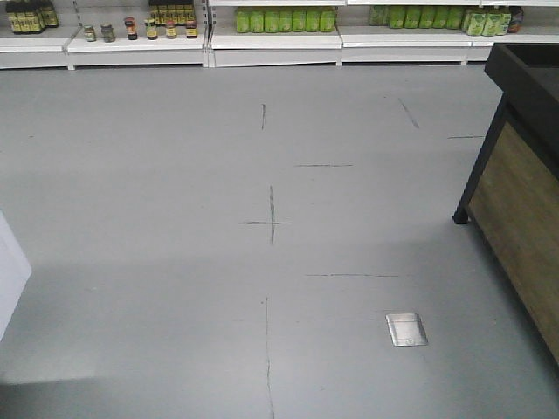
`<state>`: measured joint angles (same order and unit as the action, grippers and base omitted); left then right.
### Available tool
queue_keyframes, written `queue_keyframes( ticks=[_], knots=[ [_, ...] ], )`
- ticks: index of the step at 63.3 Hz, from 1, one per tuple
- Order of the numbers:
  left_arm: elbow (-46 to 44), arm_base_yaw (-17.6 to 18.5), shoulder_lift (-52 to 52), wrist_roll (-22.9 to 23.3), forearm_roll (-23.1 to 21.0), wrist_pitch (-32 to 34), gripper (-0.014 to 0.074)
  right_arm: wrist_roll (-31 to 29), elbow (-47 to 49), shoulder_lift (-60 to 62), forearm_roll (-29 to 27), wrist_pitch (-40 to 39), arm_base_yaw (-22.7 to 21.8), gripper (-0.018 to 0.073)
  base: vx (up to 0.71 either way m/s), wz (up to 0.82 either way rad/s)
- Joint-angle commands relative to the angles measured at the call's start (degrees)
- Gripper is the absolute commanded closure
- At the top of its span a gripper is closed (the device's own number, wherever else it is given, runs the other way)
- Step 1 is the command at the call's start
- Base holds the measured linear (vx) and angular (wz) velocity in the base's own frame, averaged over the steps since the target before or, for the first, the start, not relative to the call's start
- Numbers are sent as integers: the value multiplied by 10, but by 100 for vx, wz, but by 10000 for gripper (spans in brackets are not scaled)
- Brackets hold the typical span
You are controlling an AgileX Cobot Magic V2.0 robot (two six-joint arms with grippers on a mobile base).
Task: Pick three apples into basket with both arms
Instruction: 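Drive the base forward along the aisle toward the produce tables, then turn the base toward the table holding the light-blue basket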
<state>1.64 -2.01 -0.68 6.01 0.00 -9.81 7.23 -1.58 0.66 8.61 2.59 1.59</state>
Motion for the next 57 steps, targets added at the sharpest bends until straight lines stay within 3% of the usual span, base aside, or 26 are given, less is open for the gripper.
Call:
queue_keyframes(
  ticks=[1,29,57],
  knots=[
    [1,-2,-9,3,-3,40,603,0,-8,8,8,-45,-3,566,24,-15],
    [1,-2,-9,3,-3,40,603,0,-8,8,8,-45,-3,566,25,-24],
    [1,-2,-9,3,-3,40,603,0,-8,8,8,-44,-3,566,24,-44]
  ],
)
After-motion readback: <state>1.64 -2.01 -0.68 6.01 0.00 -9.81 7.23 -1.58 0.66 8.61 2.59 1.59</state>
